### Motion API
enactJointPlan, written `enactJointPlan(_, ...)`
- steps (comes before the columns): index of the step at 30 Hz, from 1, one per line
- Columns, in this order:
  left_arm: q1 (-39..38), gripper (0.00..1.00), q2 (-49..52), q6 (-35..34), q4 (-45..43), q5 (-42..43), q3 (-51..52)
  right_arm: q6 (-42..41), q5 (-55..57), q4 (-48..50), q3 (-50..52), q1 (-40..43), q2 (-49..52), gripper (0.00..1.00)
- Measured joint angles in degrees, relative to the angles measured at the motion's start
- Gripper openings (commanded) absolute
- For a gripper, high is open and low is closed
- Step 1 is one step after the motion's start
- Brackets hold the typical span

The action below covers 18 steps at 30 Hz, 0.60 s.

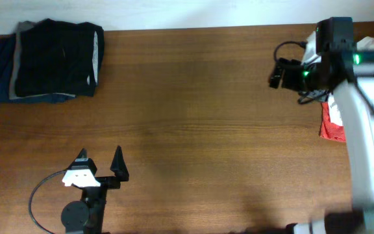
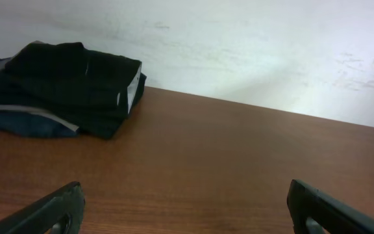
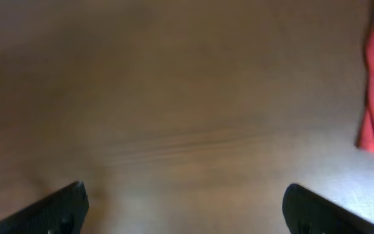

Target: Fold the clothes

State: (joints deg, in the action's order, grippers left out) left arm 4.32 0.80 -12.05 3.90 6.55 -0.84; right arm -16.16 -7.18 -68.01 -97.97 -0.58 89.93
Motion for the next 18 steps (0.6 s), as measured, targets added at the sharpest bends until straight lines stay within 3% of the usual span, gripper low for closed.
enactJointPlan(1, 0.0, 0.99, -0.1, 0.0, 0.0, 0.0, 0.0, -0.2, 3.1, 4.5, 4.8, -5.6, -10.6, 0.99)
enactJointPlan(3, 0.0, 0.99, -0.2, 0.0, 0.0, -0.1, 0.0, -0.2, 5.9, 11.5, 13.6, -8.2, -21.5, 0.99)
enactJointPlan(11, 0.0, 0.99, -0.2, 0.0, 0.0, -0.2, 0.0, -0.3, 10.6, 31.5, 59.2, -5.4, -64.5, 0.99)
enactJointPlan(18, 0.0, 0.99, -0.2, 0.0, 0.1, -0.2, 0.0, -0.3, 5.8, 56.6, 85.0, -3.0, -80.1, 0.99)
